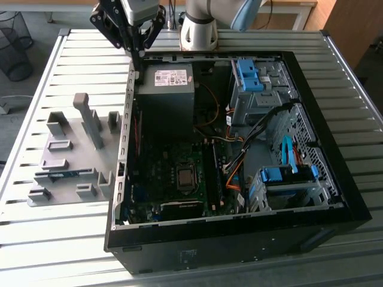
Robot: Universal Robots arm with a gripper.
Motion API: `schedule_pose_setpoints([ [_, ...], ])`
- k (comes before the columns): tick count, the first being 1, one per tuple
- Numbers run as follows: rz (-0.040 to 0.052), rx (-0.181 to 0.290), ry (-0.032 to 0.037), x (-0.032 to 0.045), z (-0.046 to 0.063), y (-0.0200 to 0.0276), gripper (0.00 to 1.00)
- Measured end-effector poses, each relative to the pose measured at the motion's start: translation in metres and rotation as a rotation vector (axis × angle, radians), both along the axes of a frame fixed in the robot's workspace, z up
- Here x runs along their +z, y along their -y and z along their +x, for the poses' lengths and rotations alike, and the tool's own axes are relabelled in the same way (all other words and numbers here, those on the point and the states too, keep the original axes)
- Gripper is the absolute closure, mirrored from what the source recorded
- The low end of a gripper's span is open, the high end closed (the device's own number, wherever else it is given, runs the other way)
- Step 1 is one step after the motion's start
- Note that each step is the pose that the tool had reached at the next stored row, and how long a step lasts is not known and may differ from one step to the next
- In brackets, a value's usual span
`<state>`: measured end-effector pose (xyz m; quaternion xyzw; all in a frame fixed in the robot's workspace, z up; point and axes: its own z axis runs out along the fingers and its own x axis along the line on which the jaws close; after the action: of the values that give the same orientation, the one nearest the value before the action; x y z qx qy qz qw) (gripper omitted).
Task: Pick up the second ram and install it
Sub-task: 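Reach for the second ram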
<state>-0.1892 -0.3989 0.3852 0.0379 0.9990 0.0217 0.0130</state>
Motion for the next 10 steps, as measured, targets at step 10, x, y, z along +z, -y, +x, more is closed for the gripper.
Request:
schedule_pose_setpoints([
  [10,0.0000,0.000,0.0000,-0.0009,-0.0047,0.0000,0.90],
])
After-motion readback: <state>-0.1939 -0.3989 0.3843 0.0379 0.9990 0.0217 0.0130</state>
